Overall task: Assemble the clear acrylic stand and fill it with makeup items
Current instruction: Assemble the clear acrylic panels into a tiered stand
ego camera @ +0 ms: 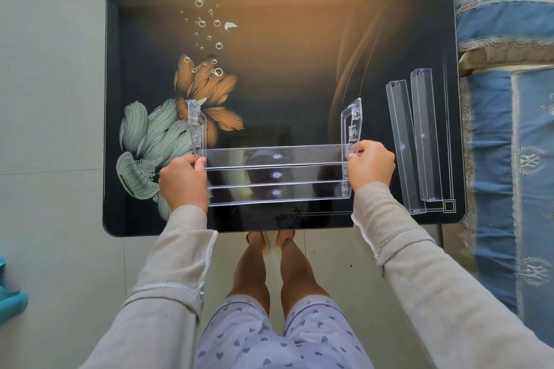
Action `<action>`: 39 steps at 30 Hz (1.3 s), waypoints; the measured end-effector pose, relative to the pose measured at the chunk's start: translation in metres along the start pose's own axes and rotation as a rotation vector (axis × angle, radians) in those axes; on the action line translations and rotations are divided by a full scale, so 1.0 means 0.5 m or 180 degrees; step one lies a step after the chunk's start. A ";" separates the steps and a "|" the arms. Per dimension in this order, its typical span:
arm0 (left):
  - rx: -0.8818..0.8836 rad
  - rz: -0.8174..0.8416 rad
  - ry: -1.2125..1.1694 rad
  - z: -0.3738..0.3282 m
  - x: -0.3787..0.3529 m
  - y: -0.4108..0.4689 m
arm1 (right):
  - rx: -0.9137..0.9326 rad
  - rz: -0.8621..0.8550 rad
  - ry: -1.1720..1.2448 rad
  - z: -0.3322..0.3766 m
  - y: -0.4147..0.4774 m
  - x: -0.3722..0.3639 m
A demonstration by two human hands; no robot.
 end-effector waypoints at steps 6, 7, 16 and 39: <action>0.0021 0.0031 0.0011 -0.002 0.001 -0.002 | 0.0118 0.0094 0.0204 -0.013 0.003 0.000; 0.0008 0.0018 0.0002 -0.003 0.001 -0.003 | 0.0141 0.0168 0.0306 -0.017 0.005 -0.001; 0.0025 -0.0127 -0.0213 0.006 0.001 -0.002 | -0.0182 -0.0195 0.0920 -0.111 0.079 0.066; 0.0362 0.0409 -0.0663 0.029 0.009 0.000 | 0.1373 -0.0870 0.0011 0.012 0.031 0.126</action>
Point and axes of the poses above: each hand's wrist, its own y-axis towards the middle knuckle, its own x-axis out of the back of the hand, z = x × y, the point moved 6 cm from there along y, towards the middle knuckle, and after that the axes turned 6 degrees about -x, right-handed, at the moved point
